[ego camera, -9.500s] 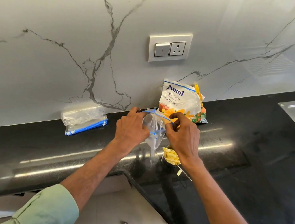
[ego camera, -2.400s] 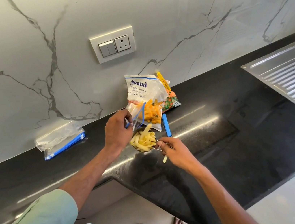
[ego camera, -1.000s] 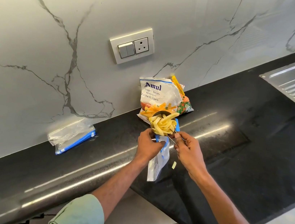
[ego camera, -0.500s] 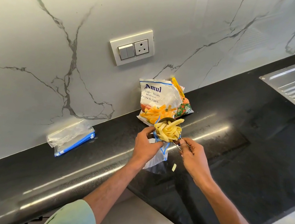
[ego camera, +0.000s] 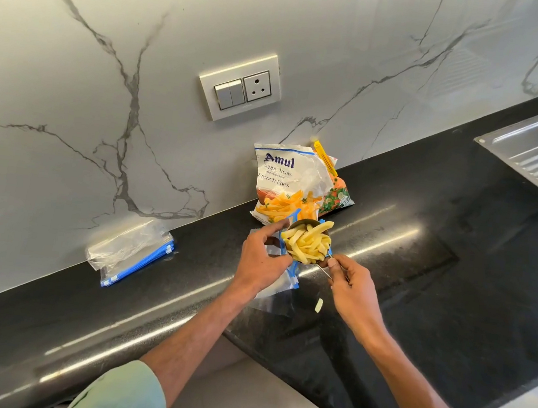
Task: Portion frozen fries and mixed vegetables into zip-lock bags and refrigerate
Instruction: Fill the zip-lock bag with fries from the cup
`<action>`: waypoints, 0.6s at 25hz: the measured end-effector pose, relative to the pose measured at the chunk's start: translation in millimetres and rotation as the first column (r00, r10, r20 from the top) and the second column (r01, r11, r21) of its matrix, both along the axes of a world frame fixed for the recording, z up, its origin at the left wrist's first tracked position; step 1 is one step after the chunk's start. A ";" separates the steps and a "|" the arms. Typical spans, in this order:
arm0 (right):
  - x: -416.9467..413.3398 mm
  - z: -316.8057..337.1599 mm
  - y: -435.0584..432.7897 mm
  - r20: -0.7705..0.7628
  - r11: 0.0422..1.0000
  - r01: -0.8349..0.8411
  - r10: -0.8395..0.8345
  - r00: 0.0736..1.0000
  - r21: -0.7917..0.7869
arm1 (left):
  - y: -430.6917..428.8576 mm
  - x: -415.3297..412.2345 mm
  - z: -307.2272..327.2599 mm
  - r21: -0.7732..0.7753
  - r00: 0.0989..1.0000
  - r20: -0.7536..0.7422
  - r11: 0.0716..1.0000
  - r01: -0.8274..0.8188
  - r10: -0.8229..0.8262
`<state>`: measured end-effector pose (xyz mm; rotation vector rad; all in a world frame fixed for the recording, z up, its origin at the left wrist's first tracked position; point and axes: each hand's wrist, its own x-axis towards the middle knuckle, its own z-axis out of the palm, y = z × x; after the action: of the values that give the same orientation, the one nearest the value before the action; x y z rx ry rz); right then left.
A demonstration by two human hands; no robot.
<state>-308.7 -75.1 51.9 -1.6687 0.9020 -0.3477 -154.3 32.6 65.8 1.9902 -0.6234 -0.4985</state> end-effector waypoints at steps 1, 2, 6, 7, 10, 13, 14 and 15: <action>-1.0 0.6 0.1 -0.012 1.000 -0.002 0.002 1.000 -0.022 | 0.7 1.5 -0.2 -0.004 1.000 0.021 1.000 0.014 -0.014; -1.6 2.1 1.0 -0.022 0.999 -0.004 0.003 1.000 -0.039 | 1.3 2.8 -0.2 -0.013 0.998 0.052 1.000 0.021 -0.021; -1.6 4.1 3.1 -0.071 0.996 -0.027 0.020 0.997 -0.091 | -3.8 2.5 3.8 -0.015 0.988 0.153 1.000 0.014 -0.012; -1.0 4.9 3.2 -0.076 0.995 -0.035 0.028 0.997 -0.094 | -5.5 2.0 5.1 -0.006 0.985 0.175 1.000 0.012 -0.010; -1.3 7.1 0.5 -0.063 0.998 -0.036 0.033 0.997 -0.045 | -7.2 1.5 6.5 0.018 0.974 0.225 1.000 -0.003 -0.001; -3.5 4.5 -3.1 -0.056 0.999 -0.050 0.050 0.997 0.013 | -5.2 2.0 4.4 0.056 0.959 0.280 0.997 -0.058 0.040; -4.1 2.7 -4.2 -0.053 0.998 -0.061 0.062 0.997 0.029 | -4.7 2.8 2.5 0.060 0.955 0.290 0.995 -0.076 0.055; -5.0 1.3 -5.1 -0.041 0.996 -0.068 0.070 0.997 0.055 | -4.4 3.7 0.7 0.045 0.954 0.288 0.994 -0.099 0.082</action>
<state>-313.7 -80.2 53.1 -1.6586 0.8762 -0.2390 -150.6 28.2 66.4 2.1564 -0.6961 -0.1747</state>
